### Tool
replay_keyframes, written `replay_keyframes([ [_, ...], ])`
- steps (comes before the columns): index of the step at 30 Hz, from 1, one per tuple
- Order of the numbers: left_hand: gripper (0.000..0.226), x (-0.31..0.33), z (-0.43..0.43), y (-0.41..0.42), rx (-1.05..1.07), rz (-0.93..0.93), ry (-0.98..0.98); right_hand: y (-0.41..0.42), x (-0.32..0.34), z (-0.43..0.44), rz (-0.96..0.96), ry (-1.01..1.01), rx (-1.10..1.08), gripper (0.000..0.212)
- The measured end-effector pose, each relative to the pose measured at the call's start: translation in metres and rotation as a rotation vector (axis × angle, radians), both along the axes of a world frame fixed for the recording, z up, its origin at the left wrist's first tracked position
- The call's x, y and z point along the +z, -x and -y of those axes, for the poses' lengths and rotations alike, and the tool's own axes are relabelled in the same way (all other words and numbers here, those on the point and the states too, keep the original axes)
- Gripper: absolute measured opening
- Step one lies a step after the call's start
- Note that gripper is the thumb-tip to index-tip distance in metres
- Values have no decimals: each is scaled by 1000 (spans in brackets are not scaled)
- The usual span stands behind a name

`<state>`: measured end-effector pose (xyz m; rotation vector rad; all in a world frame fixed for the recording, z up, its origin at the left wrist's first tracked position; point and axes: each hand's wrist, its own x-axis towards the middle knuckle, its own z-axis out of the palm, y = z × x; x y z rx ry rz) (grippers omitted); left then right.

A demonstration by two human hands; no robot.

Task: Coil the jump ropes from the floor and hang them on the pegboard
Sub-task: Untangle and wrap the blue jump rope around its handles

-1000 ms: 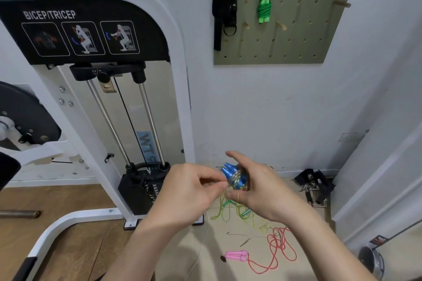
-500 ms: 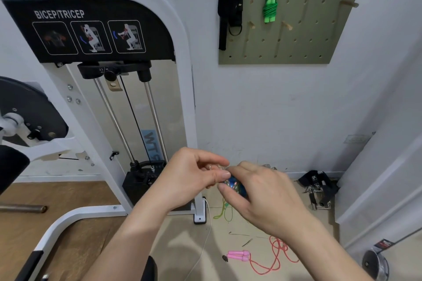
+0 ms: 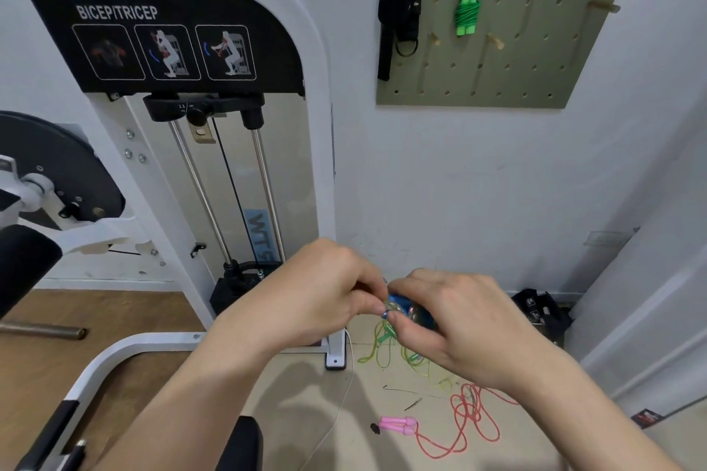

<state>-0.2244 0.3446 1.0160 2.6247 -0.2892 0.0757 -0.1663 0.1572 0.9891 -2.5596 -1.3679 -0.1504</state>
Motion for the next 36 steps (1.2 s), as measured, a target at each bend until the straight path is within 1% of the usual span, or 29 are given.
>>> replay_keyframes([
  [3, 5, 5, 2, -2, 110, -41, 313, 0, 3, 1, -76, -102, 12, 42],
  [6, 7, 1, 12, -5, 202, 7, 553, -1, 3, 0, -214, -270, 11, 31],
  [7, 8, -1, 16, -7, 220, 48, 612, -2, 2, 0, -282, -347, 4, 27],
  [10, 12, -4, 24, -13, 246, 145, 706, -2, 4, 2, -492, -560, -3, 14],
  [11, 11, -4, 25, -15, 244, 137, 768, -1, 5, 2, -561, -623, -5, 13],
  [13, 7, -4, 27, -17, 228, 39, 956, 0, 7, 3, -677, -739, -7, 12],
  [15, 16, -8, 33, -18, 242, -70, 1157, 1, 10, 1, -786, -824, -14, 8],
  [17, 17, -14, 41, -17, 265, -77, 1377, 1, 12, 1, -898, -892, -35, 3],
  [18, 14, -17, 45, -16, 270, -54, 1461, 1, 12, 0, -940, -915, -46, 1],
  [19, 12, -19, 47, -15, 266, -28, 1496, 0, 11, 1, -974, -932, -56, 2],
  [20, 12, -21, 48, -13, 253, -2, 1482, 0, 10, 1, -1004, -946, -65, 4],
  [23, 9, -23, 43, -8, 172, 40, 1354, -2, 9, 3, -1094, -979, -95, 9],
  [28, 25, -18, 26, -3, 27, 102, 1131, -2, 10, 4, -1218, -960, -63, 8],
  [31, 27, -14, 27, 0, 81, 198, 987, 0, 9, 3, -1254, -945, -58, 2],
  [32, 27, -14, 27, 1, 98, 252, 915, 0, 8, 3, -1255, -937, -64, 6],
  [33, 26, -15, 26, 2, 99, 343, 794, 0, 7, 3, -1263, -925, -70, 10],
  [35, 22, -19, 21, 3, 46, 572, 459, -1, 7, 4, -1301, -891, -60, 9],
  [36, 20, -21, 18, 4, 5, 658, 314, -2, 7, 5, -1335, -867, -44, 7],
])
